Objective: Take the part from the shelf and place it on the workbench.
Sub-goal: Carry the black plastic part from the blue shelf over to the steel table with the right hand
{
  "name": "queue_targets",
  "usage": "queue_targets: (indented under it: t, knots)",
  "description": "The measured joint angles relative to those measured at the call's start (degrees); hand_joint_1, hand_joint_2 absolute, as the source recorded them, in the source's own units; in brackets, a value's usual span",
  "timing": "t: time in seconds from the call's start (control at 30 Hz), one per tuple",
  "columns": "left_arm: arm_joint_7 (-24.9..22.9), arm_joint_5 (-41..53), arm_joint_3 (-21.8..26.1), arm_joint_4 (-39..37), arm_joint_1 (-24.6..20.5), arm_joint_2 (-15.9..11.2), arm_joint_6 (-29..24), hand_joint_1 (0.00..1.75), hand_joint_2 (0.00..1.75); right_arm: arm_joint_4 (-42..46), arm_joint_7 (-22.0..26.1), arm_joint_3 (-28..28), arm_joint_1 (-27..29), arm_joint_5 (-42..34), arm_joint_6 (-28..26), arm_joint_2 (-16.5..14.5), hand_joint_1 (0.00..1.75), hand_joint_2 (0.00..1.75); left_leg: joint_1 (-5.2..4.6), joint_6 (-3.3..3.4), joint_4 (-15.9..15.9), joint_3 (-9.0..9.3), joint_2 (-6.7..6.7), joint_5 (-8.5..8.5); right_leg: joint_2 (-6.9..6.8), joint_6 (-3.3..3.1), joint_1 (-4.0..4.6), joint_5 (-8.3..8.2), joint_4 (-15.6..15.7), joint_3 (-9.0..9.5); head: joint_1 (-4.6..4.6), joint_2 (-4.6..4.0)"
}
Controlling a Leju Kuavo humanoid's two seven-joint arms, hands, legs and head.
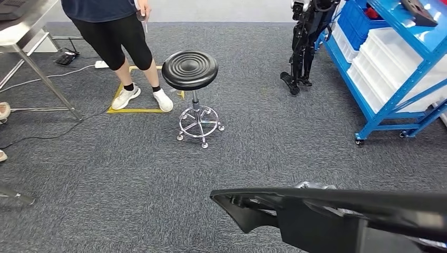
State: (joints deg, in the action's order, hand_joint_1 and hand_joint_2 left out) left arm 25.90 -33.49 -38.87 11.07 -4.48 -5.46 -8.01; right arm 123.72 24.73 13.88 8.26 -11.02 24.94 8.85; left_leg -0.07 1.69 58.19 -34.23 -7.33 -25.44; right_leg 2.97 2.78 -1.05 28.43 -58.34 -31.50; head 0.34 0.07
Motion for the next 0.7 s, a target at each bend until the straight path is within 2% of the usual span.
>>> queue_targets:
  t: [0.07, 0.1, 0.13, 0.2, 0.27, 0.3, 0.33, 0.37, 0.43, 0.47, 0.5, 0.57, 0.6, 0.63, 0.67, 0.7]
  knots:
    - [-0.01, -0.10, 0.02, 0.03, 0.19, 0.05, -0.09, 0.00, 1.75, -0.46, -0.05, 0.35, -0.46, 0.06, 0.21, 0.18, 1.75, 1.75, 0.16, -0.58, 0.00, -0.41, -0.74, 0.12, -1.11, -0.88, 0.08, -0.29, 0.08, 0.20, -0.04, 0.00]
    - [-0.03, -0.14, 0.02, 0.02, 0.33, 0.09, -0.11, 0.00, 1.75, -0.60, -0.07, 0.50, -0.60, 0.22, 0.22, 0.27, 1.75, 1.75, 0.18, -0.83, 0.47, -0.68, 0.10, -0.20, -1.65, -1.23, -0.01, -0.39, 0.17, 0.21, -0.07, 0.00]
    - [-0.04, -0.17, 0.03, 0.02, 0.40, 0.13, -0.12, 0.00, 1.75, -0.68, -0.08, 0.62, -0.67, 0.49, 0.20, 0.31, 1.75, 1.75, 0.17, -1.07, 1.79, -1.29, 1.61, -1.09, -2.24, -1.63, -0.14, -0.45, 0.26, 0.27, -0.21, 0.00]
    - [-0.06, -0.20, 0.05, 0.01, 0.39, 0.24, -0.08, 0.00, 1.75, -0.75, -0.22, 0.78, -0.61, 1.28, -0.03, 0.33, 1.75, 1.75, 0.22, -1.52, 7.67, -4.07, 5.36, -4.44, -3.59, -2.25, -0.06, -0.35, 0.34, 0.36, -0.46, 0.00]
    - [-0.06, -0.20, 0.06, 0.01, 0.37, 0.37, -0.01, 0.00, 1.75, -0.82, -0.80, 0.82, -0.48, 2.30, -0.73, 0.24, 1.75, 1.75, 0.55, -1.92, 14.62, -7.60, 6.67, -7.27, -5.15, -2.56, 0.18, -0.19, 0.33, 0.37, -0.55, 0.00]
    - [-0.06, -0.19, 0.07, 0.01, 0.40, 0.47, 0.03, 0.00, 1.75, -0.85, -1.28, 0.80, -0.46, 2.89, -1.27, 0.13, 1.75, 1.75, 0.70, -2.06, 16.05, -8.39, 6.90, -7.37, -5.95, -2.64, 0.25, -0.12, 0.33, 0.38, -0.57, 0.00]
    - [-0.06, -0.18, 0.07, 0.01, 0.43, 0.55, 0.04, 0.00, 1.75, -0.89, -1.82, 0.74, -0.46, 3.40, -1.89, -0.05, 1.75, 1.75, 0.82, -2.14, 15.36, -8.10, 7.13, -6.49, -6.71, -2.69, 0.28, -0.04, 0.33, 0.41, -0.58, 0.00]
    - [-0.06, -0.15, 0.07, 0.01, 0.45, 0.61, 0.03, 0.00, 1.75, -0.94, -2.35, 0.60, -0.47, 3.77, -2.49, -0.25, 1.75, 1.75, 0.93, -2.17, 12.41, -6.57, 7.63, -4.79, -7.41, -2.67, 0.30, 0.05, 0.32, 0.50, -0.59, 0.00]
    - [-0.06, -0.08, 0.08, 0.03, 0.41, 0.66, -0.01, 0.00, 1.75, -1.11, -3.25, 0.02, -0.52, 3.94, -3.44, -0.65, 1.75, 1.75, 0.88, -2.05, 4.78, -2.38, 10.24, -1.75, -8.59, -2.35, 0.55, 0.34, 0.32, 0.80, -0.58, 0.00]
    - [-0.05, -0.03, 0.08, 0.05, 0.34, 0.69, -0.03, 0.00, 1.75, -1.22, -3.59, -0.38, -0.60, 3.86, -3.80, -0.79, 1.75, 1.75, 0.74, -1.85, 2.19, -0.96, 11.36, -0.99, -9.10, -2.05, 0.76, 0.54, 0.30, 0.99, -0.52, 0.00]
    - [-0.04, 0.02, 0.07, 0.07, 0.26, 0.75, -0.03, 0.00, 1.75, -1.37, -3.83, -0.84, -0.69, 3.76, -4.07, -0.89, 1.75, 1.75, 0.51, -1.61, 1.07, -0.40, 11.97, -0.85, -9.63, -1.73, 0.93, 0.71, 0.30, 1.18, -0.43, 0.00]
    - [-0.03, 0.21, 0.06, 0.09, 0.14, 0.82, -0.03, 0.00, 1.75, -1.86, -4.27, -1.78, -0.98, 3.61, -4.55, -1.05, 1.75, 1.75, 0.07, -0.89, 0.74, -0.46, 10.84, -0.85, -10.83, -1.08, 1.01, 0.97, 0.44, 1.64, -0.36, 0.00]
    - [-0.03, 0.32, 0.05, 0.10, 0.12, 0.85, -0.03, 0.00, 1.75, -2.22, -4.51, -2.34, -1.19, 3.56, -4.78, -1.13, 1.75, 1.75, 0.04, -0.50, 0.49, -0.31, 10.06, -0.73, -10.73, -0.75, 0.88, 1.22, 0.26, 1.76, -0.36, 0.00]
    - [-0.04, 0.40, 0.05, 0.11, 0.07, 0.86, -0.03, 0.00, 1.75, -2.61, -4.71, -2.89, -1.40, 3.50, -4.98, -1.20, 1.75, 1.75, 0.11, -0.07, 0.22, -0.11, 9.30, -0.54, -9.64, -0.55, 0.76, 1.81, -0.62, 1.50, -0.39, 0.00]
    - [-0.05, 0.44, 0.06, 0.12, -0.05, 0.86, -0.03, 0.00, 1.75, -2.97, -4.85, -3.44, -1.54, 3.41, -5.14, -1.24, 1.75, 1.75, 0.25, 0.30, -0.03, 0.09, 8.58, -0.30, -7.99, -0.50, 0.66, 2.84, -2.61, 0.63, -0.30, 0.00]
    - [-0.06, 0.44, 0.07, 0.13, -0.19, 0.87, -0.04, 0.00, 1.75, -3.31, -4.93, -3.97, -1.62, 3.33, -5.22, -1.27, 1.75, 1.75, 0.35, 0.58, -0.13, 0.13, 7.84, -0.14, -5.98, -0.67, 0.53, 4.22, -5.84, -1.02, -0.18, 0.00]
